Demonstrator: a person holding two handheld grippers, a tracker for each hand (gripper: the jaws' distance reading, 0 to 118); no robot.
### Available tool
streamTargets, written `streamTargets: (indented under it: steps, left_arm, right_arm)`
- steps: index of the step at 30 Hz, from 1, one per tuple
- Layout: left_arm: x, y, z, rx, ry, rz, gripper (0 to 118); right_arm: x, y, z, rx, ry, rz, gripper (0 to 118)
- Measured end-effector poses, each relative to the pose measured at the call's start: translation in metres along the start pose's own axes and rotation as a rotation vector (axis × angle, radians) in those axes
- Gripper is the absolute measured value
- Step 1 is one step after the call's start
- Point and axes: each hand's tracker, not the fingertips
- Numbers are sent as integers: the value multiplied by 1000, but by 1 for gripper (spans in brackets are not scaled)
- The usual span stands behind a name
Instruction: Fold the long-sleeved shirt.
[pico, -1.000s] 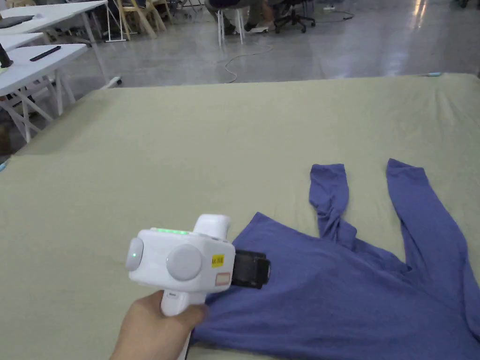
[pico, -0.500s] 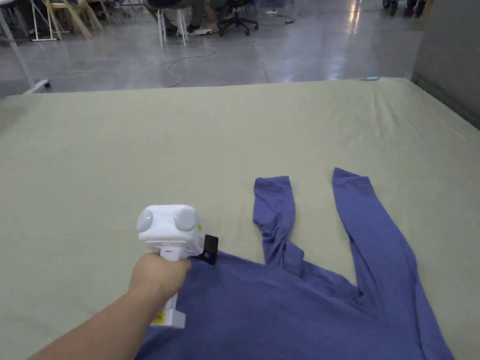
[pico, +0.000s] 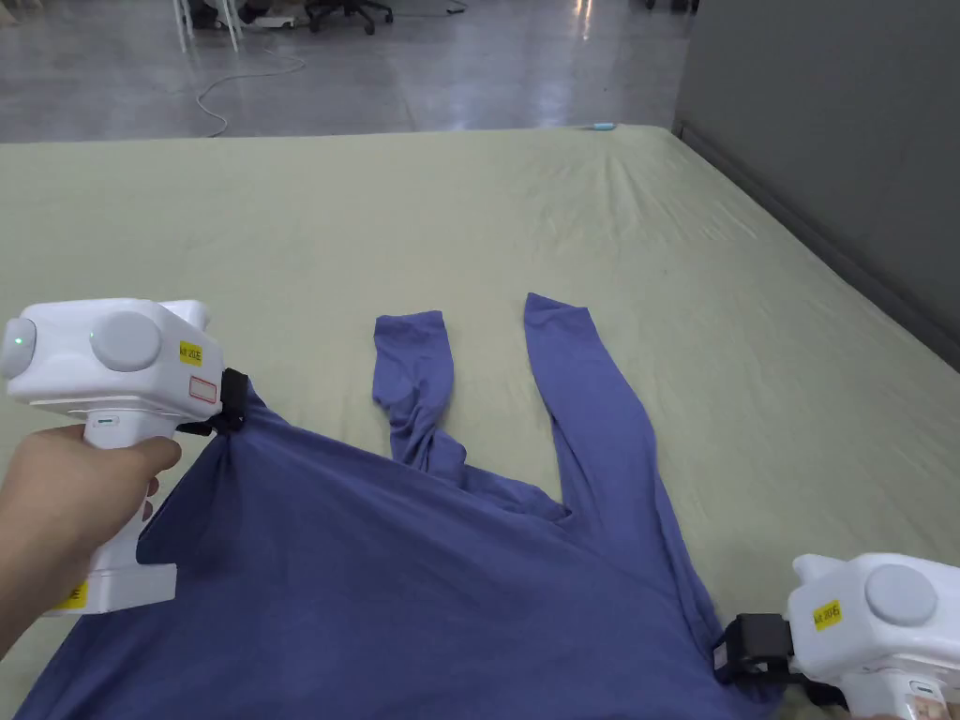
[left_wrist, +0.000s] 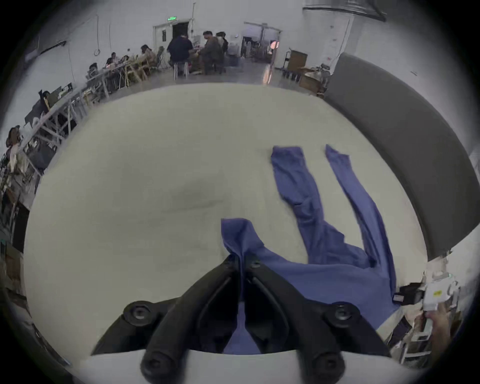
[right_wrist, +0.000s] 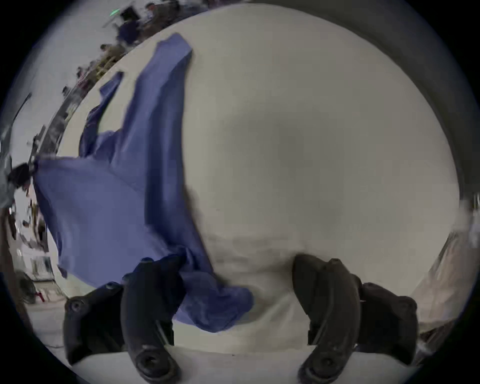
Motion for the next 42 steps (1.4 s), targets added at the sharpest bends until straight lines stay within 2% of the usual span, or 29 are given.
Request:
streamTargets:
  steps: [1, 2, 3, 4, 7, 8, 12, 16, 19, 21, 24, 26, 30, 35, 37, 42]
  left_arm:
    - [2, -1, 15, 10, -1, -7, 0]
    - [3, -3, 30, 23, -4, -12, 0]
    - [3, -5, 43, 35, -12, -13, 0]
    - [-1, -3, 52, 47, -23, -13, 0]
    - [-2, -7, 91, 80, -28, -18, 0]
    - [-5, -8, 100, 93, -34, -13, 0]
    - [-17, 1, 157, 169, -56, 30, 0]
    - [-40, 48, 210, 286, 15, 90, 0]
    - [-60, 96, 247, 366, -13, 189, 0]
    - [-69, 125, 268, 415, -5, 213, 0]
    - [-77, 172, 297, 480, 11, 216, 0]
    - [-80, 203, 310, 515, 35, 222, 0]
    - [-91, 268, 325, 564, 60, 222, 0]
    - [-100, 317, 330, 657, 45, 264, 0]
    - [-105, 328, 320, 681, 31, 285, 0]
    - [-128, 336, 252, 631, 28, 257, 0]
  right_arm:
    - [-3, -2, 12, 36, 54, 25, 16]
    - [-8, -2, 24, 31, 9, 42, 0]
    - [-15, -3, 37, 66, 17, 61, 0]
    - [-18, -8, 47, 61, 81, 68, 0]
    - [-35, -13, 76, 95, 86, 183, 0]
    - [-39, -13, 90, 126, 86, 193, 0]
    - [-50, 6, 173, 313, 172, 179, 0]
    - [-65, 71, 263, 449, 248, 170, 0]
    - [-90, 123, 331, 569, 197, 203, 0]
    - [-104, 159, 372, 625, 208, 192, 0]
    - [-127, 215, 427, 706, 216, 196, 0]
    - [-150, 252, 459, 730, 179, 224, 0]
    - [-186, 314, 510, 808, 156, 187, 0]
    - [-204, 362, 544, 918, 150, 137, 0]
    - [-207, 375, 540, 927, 152, 152, 0]
    - [-204, 398, 466, 849, 102, 190, 0]
